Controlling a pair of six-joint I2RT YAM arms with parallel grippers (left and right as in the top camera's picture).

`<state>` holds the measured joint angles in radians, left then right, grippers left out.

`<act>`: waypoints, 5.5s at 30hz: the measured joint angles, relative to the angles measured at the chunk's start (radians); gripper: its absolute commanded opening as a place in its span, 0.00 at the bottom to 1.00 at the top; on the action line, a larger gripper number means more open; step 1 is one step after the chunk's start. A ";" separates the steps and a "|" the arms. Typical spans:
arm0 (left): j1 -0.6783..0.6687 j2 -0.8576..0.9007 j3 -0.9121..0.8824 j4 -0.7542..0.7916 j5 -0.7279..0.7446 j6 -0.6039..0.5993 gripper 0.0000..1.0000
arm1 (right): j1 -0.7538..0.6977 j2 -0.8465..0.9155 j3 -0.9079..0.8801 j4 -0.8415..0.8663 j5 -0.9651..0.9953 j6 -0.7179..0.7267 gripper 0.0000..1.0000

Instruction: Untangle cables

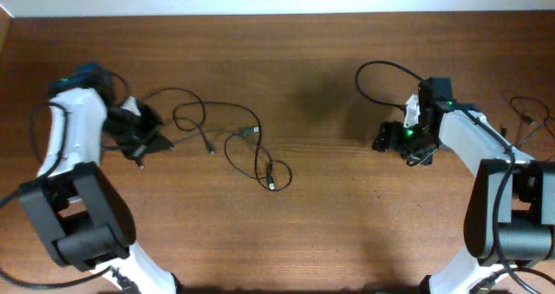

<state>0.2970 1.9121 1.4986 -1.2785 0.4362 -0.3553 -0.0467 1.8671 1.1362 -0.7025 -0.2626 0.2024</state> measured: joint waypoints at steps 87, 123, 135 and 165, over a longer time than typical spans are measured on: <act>0.111 0.002 -0.124 -0.162 0.683 0.308 0.00 | 0.394 -0.002 -0.011 0.116 0.016 0.198 0.17; 0.168 -0.253 -0.076 -0.261 1.106 0.332 0.00 | 0.686 0.001 -0.028 0.624 -0.391 0.230 0.67; 0.168 -0.253 -0.075 -0.250 1.106 0.328 0.00 | 0.645 0.002 -0.027 0.676 -0.481 0.504 0.65; 0.188 -0.253 -0.069 -0.224 1.056 0.328 0.00 | 0.289 -0.278 -0.018 -0.024 0.233 0.127 0.04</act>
<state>0.4850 1.6588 1.4292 -1.5024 1.4918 -0.0277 0.2424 1.5887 1.1187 -0.7261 -0.0296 0.3298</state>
